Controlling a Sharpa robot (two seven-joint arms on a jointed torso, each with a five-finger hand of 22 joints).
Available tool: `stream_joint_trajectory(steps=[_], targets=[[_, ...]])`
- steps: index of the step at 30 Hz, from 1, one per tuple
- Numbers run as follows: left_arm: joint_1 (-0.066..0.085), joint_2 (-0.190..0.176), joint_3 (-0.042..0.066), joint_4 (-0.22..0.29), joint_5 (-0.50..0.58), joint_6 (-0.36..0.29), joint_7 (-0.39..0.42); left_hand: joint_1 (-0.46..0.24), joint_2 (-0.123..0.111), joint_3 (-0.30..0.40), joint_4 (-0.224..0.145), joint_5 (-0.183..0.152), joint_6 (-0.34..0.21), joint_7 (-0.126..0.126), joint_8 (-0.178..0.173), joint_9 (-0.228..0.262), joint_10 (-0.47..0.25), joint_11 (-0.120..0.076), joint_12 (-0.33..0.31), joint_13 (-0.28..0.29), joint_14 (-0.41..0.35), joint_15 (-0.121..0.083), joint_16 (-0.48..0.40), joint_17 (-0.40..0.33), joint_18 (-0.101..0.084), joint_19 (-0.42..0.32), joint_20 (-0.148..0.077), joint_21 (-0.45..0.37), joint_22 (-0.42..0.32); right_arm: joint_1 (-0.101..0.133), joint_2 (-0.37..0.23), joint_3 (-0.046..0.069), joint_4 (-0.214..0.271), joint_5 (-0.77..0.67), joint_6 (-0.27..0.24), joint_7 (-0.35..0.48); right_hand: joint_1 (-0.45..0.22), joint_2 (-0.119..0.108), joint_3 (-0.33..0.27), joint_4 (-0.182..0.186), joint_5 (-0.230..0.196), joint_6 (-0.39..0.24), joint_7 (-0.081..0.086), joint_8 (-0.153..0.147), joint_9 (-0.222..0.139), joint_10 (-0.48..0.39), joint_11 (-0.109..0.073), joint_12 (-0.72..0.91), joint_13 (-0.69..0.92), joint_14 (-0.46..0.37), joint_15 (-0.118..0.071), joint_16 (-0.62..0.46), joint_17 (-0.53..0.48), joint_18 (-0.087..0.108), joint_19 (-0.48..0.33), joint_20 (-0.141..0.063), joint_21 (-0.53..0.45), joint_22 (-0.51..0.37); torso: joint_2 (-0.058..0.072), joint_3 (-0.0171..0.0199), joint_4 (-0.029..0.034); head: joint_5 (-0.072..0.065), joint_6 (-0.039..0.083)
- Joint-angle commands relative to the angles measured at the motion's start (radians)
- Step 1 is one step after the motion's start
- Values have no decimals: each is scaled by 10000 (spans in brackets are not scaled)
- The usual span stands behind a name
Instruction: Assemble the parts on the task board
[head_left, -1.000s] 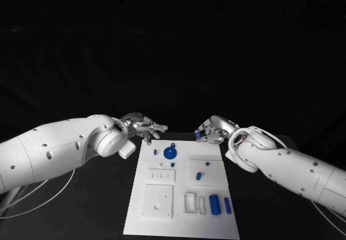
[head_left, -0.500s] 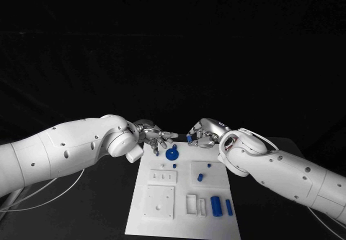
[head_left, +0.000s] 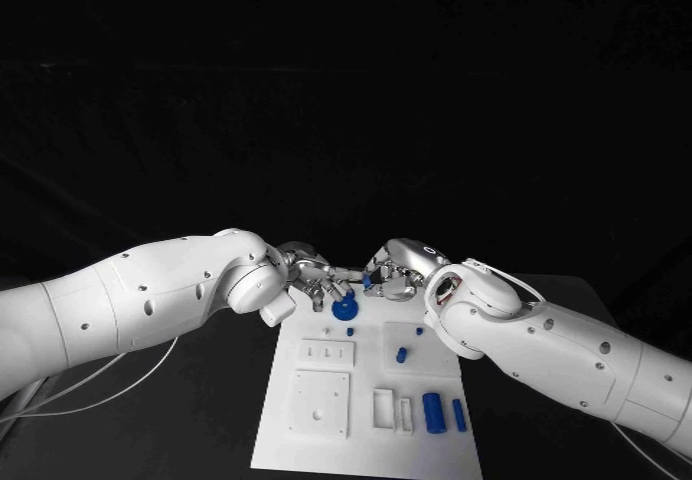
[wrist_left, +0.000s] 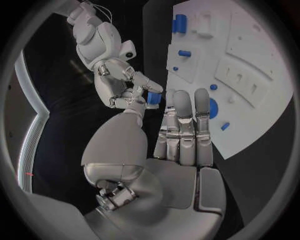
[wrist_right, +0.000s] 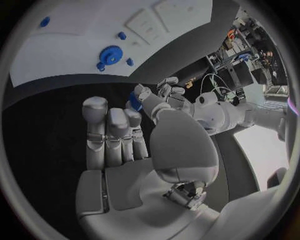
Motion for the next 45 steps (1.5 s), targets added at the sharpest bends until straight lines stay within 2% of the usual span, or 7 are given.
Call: stream_joint_trajectory(steps=[1,9,14,15,19,20,45], targets=[[10,50,1,3,61,-237,14,58,-17,16,-70,-39,-66,44,-32,-10,334,49,-37,-15,17,21,-62,0,16,47,1,-60,-3,6,32,-20,72,-326,91,-249,57,-77,7,52,18,320,-51,26,-3,23,-6,-8,14,37,-8,34,13,-115,134,-63,44,795,-4,-1,-4,5,-16],[10,96,0,18,109,-305,48,151,74,37,-155,-35,56,16,-13,16,345,39,-69,-24,17,20,-60,14,21,58,7,-85,16,7,111,-88,155,-370,167,-317,46,-89,-14,107,25,319,-58,24,-5,22,-9,-16,11,33,-8,18,10,-121,137,-63,28,794,-5,-4,6,-16,-21],[9,121,0,45,140,-184,63,268,266,13,-333,-30,217,-20,-1,35,355,19,-66,-18,15,9,-46,27,17,53,2,-91,32,8,165,-99,153,-385,189,-335,46,-89,-14,107,25,319,-58,24,-5,22,-9,-16,11,33,-8,18,10,-121,137,-63,28,794,-7,-4,-1,-8,-26],[9,125,0,53,146,-158,66,299,406,-124,-535,-28,266,-25,-37,20,350,14,-65,-13,6,5,-36,35,9,48,-6,-94,51,8,180,-100,154,-389,193,-341,46,-89,-14,107,25,319,-58,24,-5,22,-9,-16,11,33,-8,18,10,-121,137,-63,28,794,-1,-6,-3,-9,-12],[8,132,0,63,128,-120,60,384,539,-184,-711,-25,209,-3,-32,8,330,23,-82,-19,-8,10,-41,33,7,37,-2,-103,65,8,219,-102,155,-412,190,-366,57,-92,-22,144,30,318,-59,23,-6,22,-13,-15,15,34,-10,14,14,-125,142,-67,20,793,8,1,-5,1,-15],[8,134,0,64,123,-111,53,377,645,-300,-853,-23,209,-9,-28,16,327,21,-93,-24,-8,12,-52,21,12,30,4,-113,80,8,227,-102,156,-416,187,-372,57,-92,-22,144,30,318,-59,23,-6,22,-13,-15,15,34,-10,14,14,-125,142,-67,20,793,8,4,-5,-1,-15],[8,178,1,90,-50,169,-26,563,1214,-581,-1446,-12,556,-106,-24,31,366,-33,-92,-40,-1,-22,-6,25,-9,50,-28,-150,193,7,394,-107,154,-419,126,-377,40,-97,-37,268,195,330,-74,25,0,29,-30,-22,21,44,-20,16,38,-129,161,-77,-27,789,4,3,-1,-28,-81]])
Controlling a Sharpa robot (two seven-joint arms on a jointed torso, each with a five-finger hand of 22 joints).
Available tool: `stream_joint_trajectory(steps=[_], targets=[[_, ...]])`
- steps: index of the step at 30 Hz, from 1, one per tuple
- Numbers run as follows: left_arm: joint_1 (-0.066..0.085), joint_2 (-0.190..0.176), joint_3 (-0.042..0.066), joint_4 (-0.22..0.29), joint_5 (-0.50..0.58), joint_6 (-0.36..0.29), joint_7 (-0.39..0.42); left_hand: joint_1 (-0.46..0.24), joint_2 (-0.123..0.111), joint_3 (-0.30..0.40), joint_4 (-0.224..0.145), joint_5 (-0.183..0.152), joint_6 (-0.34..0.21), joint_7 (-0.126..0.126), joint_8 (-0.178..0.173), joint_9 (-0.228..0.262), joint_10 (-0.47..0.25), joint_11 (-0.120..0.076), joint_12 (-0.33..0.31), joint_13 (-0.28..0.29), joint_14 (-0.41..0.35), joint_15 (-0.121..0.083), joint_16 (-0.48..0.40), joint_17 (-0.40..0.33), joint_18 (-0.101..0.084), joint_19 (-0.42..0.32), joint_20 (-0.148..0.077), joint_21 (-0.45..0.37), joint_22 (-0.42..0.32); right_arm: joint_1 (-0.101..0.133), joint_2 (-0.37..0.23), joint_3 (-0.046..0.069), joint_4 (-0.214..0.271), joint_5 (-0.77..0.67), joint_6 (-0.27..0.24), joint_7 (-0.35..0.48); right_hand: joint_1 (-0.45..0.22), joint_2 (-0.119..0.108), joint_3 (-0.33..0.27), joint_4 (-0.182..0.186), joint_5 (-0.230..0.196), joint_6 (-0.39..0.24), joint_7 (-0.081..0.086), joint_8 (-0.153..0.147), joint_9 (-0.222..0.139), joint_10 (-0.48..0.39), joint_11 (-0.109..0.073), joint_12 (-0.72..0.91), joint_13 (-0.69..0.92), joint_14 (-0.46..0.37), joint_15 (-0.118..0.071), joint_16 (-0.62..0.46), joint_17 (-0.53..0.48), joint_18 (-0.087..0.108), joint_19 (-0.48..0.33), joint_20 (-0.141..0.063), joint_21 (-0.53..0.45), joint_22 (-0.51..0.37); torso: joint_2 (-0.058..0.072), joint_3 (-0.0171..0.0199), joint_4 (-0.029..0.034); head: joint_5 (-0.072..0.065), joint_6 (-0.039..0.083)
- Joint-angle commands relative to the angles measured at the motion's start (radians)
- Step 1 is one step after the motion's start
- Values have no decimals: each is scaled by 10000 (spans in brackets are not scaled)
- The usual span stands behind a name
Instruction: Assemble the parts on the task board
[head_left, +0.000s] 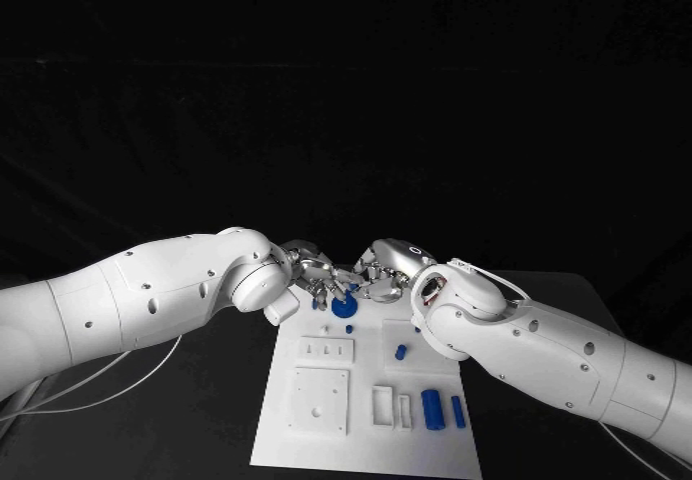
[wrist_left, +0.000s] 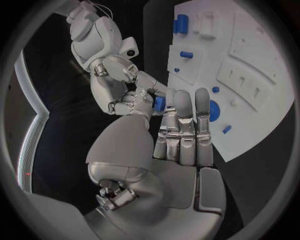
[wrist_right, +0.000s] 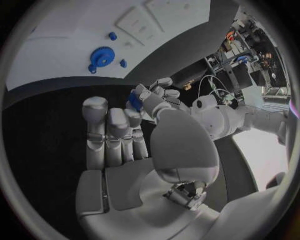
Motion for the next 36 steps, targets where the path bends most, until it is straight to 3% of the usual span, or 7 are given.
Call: stream_joint_trajectory(steps=[1,9,17,19,23,28,36], targets=[[12,56,12,40,-76,275,45,-7,121,-12,-77,-13,86,4,-22,4,364,-34,-39,-11,2,-24,-7,1,-10,51,-27,-34,18,-1,37,-5,27,-96,40,3,66,39,-5,51,75,245,-57,25,13,8,-51,-24,1,46,-22,18,15,-129,162,-78,-24,789,-3,2,1,5,-6],[10,94,13,0,-120,307,59,43,284,-2,-162,-4,156,-28,-26,11,369,-50,-24,-8,7,-37,30,16,-13,55,-39,-24,50,-1,65,-5,40,-89,147,22,70,31,-6,58,130,255,-57,27,16,19,-51,-11,13,49,-23,23,24,-132,169,-79,-12,794,1,1,-1,0,-17],[8,71,13,11,-114,157,155,277,938,268,-331,24,691,-258,50,291,400,-118,0,-11,27,-82,67,31,-32,64,-78,-6,86,-2,62,-26,-18,-84,269,17,75,29,-12,58,139,261,-59,26,17,22,-53,-3,22,48,-23,23,29,-136,170,-79,-18,794,1,5,-3,7,-49],[8,59,13,14,-111,92,187,314,1060,376,-443,628,830,-328,51,541,418,-139,39,-5,47,-111,115,58,-48,76,-108,14,108,-2,58,-35,-28,-84,291,15,75,29,-12,58,139,261,-59,26,17,22,-53,-3,22,48,-23,23,29,-136,170,-79,-18,794,-2,1,-2,-8,-65],[8,44,13,20,-107,-48,249,209,1328,940,-1197,1273,954,-470,55,2512,441,-229,497,106,29,-218,500,273,-118,36,-226,179,297,-3,53,-49,-44,-80,313,15,75,29,-12,58,139,261,-59,26,17,22,-53,-3,22,48,-23,23,29,-136,170,-79,-18,794,-2,3,3,-15,-83],[8,50,13,30,-126,-122,270,5,1326,1243,-1570,1736,924,-523,22,3715,451,-260,755,190,25,-270,727,335,-123,-1,-272,295,426,-4,61,-61,-65,-64,317,23,75,29,-12,58,139,261,-59,26,17,22,-53,-3,22,48,-23,23,29,-136,170,-79,-18,794,0,7,0,-8,-112],[-11,88,10,25,-238,-334,278,-243,1093,1499,-1871,2330,1215,-651,-7,4718,492,-359,1413,371,139,-387,1104,523,-166,47,-385,447,568,-5,76,-83,-114,-9,265,58,68,19,-44,62,141,251,-60,23,13,-6,-52,-42,3,40,-22,-15,7,-136,160,-81,-71,785,3,5,-4,2,-147]])
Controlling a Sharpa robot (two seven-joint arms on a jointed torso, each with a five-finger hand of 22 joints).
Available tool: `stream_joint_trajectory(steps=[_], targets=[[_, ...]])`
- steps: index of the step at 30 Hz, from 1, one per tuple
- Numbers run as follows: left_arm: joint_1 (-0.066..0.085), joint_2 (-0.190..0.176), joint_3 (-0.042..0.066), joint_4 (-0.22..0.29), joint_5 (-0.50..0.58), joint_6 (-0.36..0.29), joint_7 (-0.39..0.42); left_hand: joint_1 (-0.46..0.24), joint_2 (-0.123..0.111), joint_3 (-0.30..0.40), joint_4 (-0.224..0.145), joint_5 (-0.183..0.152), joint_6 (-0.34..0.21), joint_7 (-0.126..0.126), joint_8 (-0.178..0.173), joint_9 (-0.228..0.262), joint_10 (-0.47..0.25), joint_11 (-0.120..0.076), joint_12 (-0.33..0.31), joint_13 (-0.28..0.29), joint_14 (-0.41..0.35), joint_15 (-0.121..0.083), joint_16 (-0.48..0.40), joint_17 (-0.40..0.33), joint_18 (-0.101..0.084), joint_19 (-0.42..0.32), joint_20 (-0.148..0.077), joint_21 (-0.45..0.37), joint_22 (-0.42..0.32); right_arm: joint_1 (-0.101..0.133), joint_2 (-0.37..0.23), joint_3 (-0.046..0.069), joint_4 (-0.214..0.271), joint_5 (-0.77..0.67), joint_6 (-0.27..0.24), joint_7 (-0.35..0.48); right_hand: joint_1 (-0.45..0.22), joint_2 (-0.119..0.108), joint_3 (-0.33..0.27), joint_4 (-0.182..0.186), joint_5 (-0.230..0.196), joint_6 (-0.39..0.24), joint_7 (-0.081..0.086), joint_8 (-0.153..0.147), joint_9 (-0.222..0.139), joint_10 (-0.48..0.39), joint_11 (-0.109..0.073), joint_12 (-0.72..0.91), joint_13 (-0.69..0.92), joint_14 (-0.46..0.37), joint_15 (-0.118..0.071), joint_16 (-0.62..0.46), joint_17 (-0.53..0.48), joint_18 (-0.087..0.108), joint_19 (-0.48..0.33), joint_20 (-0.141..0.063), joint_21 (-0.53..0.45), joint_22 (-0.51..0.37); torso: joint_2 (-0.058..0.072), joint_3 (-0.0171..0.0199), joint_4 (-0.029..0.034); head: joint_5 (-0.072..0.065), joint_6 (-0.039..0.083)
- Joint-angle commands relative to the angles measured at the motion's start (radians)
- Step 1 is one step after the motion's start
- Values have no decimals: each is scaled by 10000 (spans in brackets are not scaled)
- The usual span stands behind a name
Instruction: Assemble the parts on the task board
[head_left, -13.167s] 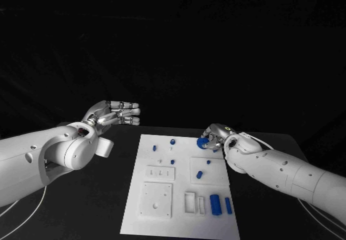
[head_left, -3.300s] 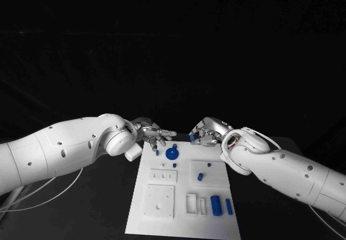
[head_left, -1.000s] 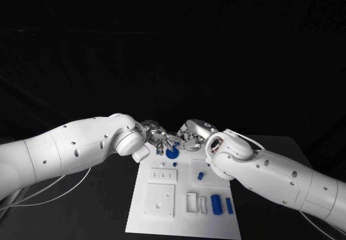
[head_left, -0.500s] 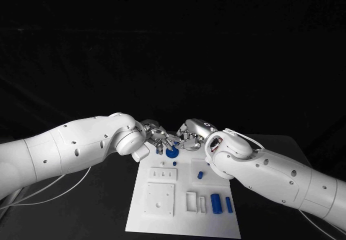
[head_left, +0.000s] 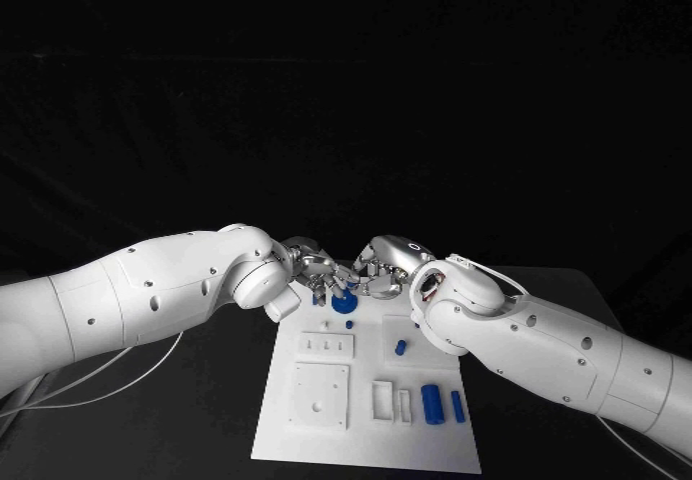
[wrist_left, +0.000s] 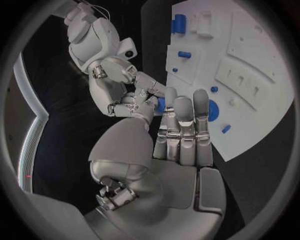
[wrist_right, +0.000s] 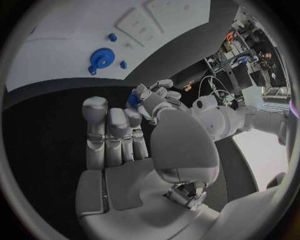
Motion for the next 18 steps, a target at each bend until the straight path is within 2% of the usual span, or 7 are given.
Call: stream_joint_trajectory(steps=[1,4,6,8,10,15,18], targets=[[17,52,31,28,-83,-264,302,-64,-85,240,-277,182,669,-561,-3,4303,473,-53,89,3,53,-89,51,30,-164,-6,-82,72,26,-30,14,-38,-33,6,157,71,17,14,-27,40,48,136,-73,20,4,-37,-63,-71,-29,37,-24,-34,-26,-133,156,-81,-81,782,3,-4,-1,-2,-27],[8,55,28,20,-128,-314,312,-89,-131,302,-324,359,708,-573,-5,4375,477,-65,174,13,81,-101,102,61,-164,2,-94,93,48,-30,-3,-47,-62,148,8,148,-77,-139,-84,97,24,-439,71,7,-92,-228,27,-375,-244,-37,20,-253,-189,-100,92,-57,-344,724,-3,-2,-4,3,-40],[5,56,26,18,-163,-326,309,-112,-161,336,-348,432,739,-583,-7,4414,480,-76,246,26,98,-108,144,86,-164,8,-101,111,63,-33,-28,-54,-79,261,-152,222,-198,-387,-282,177,513,-1122,253,22,-92,-669,136,-1065,-765,-215,117,-594,-432,-23,-55,27,-953,586,-5,-2,-4,2,-44],[3,57,24,14,-198,-320,290,-140,-189,362,-361,484,786,-598,-8,4454,482,-89,337,45,125,-116,201,117,-163,21,-109,136,83,-38,-69,-57,-88,378,-274,294,-179,-601,-733,229,1052,-2222,516,47,-90,-1161,338,-1676,-1330,-625,274,-1211,-866,67,-179,162,-1477,462,-4,4,0,1,-49],[2,52,19,15,-268,-335,241,-175,-215,367,-353,453,877,-630,-8,4525,484,-112,503,83,164,-128,278,161,-167,35,-118,160,104,-51,-151,-60,-92,590,-390,417,-34,-781,-1429,417,1452,-4277,678,-27,-180,-1472,482,-1741,-1573,-1033,421,-1636,-1164,181,-377,310,-2203,305,-6,9,-2,15,-67],[0,20,0,26,-480,-365,51,-172,-303,272,-319,420,1140,-724,-5,4662,504,-202,992,179,439,-184,423,239,-158,195,-170,257,147,-76,-569,-64,-51,1807,-570,1077,948,-1057,-2794,2122,1427,-5628,844,-108,-241,-1977,665,-1188,-2549,-1398,599,-1626,-1509,434,-593,544,-3919,-128,-7,1,-7,37,-84],[-10,-21,-67,43,-668,-362,-133,-171,-360,275,-352,690,1221,-756,-2,4742,505,-247,1199,201,511,-201,541,332,-148,243,-187,318,182,-90,-979,-65,53,2572,-543,1557,1311,-1050,-3166,2511,1697,-5657,856,-120,-246,-2173,685,-669,-3235,-1483,612,-1452,-1747,447,-472,560,-4219,-56,-5,5,-5,38,-114]])
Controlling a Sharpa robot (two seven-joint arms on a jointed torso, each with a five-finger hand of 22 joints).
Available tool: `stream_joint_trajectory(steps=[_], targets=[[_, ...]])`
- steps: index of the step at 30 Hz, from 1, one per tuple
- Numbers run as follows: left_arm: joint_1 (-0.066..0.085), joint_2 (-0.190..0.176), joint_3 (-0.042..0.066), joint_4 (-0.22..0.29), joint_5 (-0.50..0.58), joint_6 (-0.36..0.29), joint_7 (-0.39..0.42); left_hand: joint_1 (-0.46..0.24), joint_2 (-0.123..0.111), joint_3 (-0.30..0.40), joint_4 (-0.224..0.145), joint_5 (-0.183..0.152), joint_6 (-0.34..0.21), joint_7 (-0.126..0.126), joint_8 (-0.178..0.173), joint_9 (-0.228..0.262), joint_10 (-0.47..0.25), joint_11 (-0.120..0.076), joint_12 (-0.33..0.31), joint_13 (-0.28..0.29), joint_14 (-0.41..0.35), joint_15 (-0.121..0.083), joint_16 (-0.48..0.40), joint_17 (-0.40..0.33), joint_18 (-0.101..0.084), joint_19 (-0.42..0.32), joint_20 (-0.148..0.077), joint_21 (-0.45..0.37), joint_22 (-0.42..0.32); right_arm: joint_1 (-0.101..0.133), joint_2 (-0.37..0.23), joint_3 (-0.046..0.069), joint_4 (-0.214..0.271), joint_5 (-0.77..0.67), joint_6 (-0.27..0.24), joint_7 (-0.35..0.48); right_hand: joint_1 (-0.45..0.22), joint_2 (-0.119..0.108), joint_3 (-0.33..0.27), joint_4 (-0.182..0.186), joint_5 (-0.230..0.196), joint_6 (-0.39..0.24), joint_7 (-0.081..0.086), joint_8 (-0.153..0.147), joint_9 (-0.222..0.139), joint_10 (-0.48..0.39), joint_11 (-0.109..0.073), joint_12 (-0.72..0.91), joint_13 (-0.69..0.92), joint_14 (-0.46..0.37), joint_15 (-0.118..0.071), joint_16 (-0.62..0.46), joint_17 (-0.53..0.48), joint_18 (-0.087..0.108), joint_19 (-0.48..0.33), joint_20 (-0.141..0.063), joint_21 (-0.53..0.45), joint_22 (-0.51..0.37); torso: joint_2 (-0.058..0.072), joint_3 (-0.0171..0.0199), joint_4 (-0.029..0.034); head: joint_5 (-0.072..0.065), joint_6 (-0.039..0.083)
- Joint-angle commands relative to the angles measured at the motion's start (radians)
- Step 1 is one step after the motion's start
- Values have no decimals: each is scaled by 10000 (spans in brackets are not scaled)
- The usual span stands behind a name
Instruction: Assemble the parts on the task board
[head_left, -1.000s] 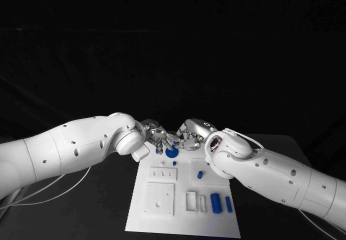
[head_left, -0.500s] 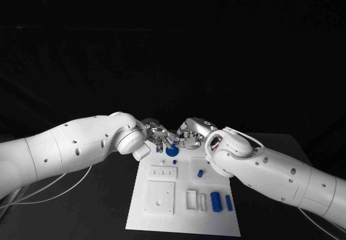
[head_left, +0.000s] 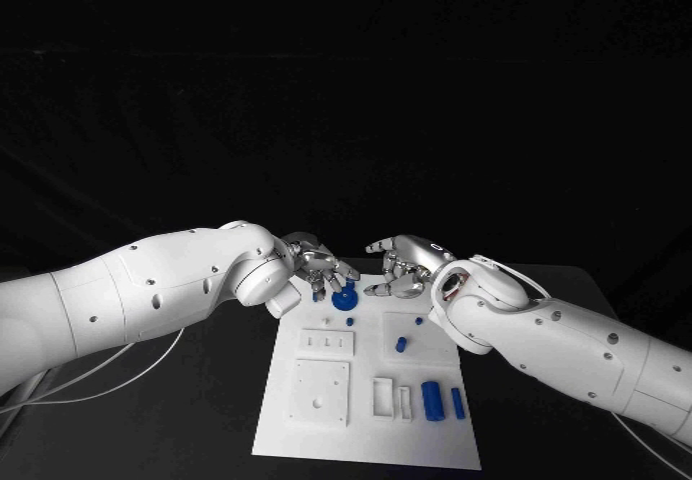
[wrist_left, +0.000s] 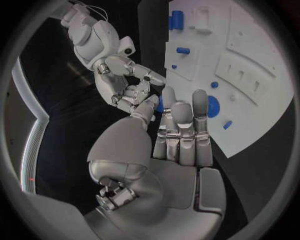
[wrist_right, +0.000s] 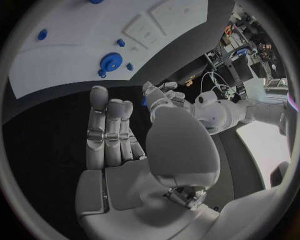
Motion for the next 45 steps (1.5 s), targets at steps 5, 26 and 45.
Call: stream_joint_trajectory(steps=[5,26,45], targets=[[-56,-126,-169,69,-717,-149,-508,-38,-184,72,-107,414,1235,-813,68,4872,491,-122,236,-37,185,-65,153,151,-126,79,-15,101,58,-104,-803,80,115,2315,-307,1361,66,218,276,-309,175,113,-16,-26,1,-143,-33,408,-579,-74,-12,177,-191,150,196,-8,-299,156,-3,10,-45,19,-64],[-578,-376,-655,640,-1941,-148,-993,-296,-2,45,-56,452,1655,-981,97,6235,479,-172,1366,53,389,-113,1156,1356,-98,132,-17,243,164,-169,-1220,734,-691,3452,-918,1832,-355,406,446,-816,806,481,-60,-11,16,-159,-76,612,-1019,-48,-48,249,-367,137,349,-38,-529,278,-47,66,-25,104,-433],[-1226,-119,-661,70,-2410,283,-936,-377,143,16,71,473,1837,-1116,106,7936,477,-249,2206,253,438,-154,2286,2207,-3,802,47,-741,1573,-168,-1170,834,-910,3559,-894,1776,-443,421,449,-870,1293,489,-66,-12,16,-136,-92,665,-1084,-18,-64,303,-371,118,412,-55,-356,331,-46,74,-43,82,-589]])
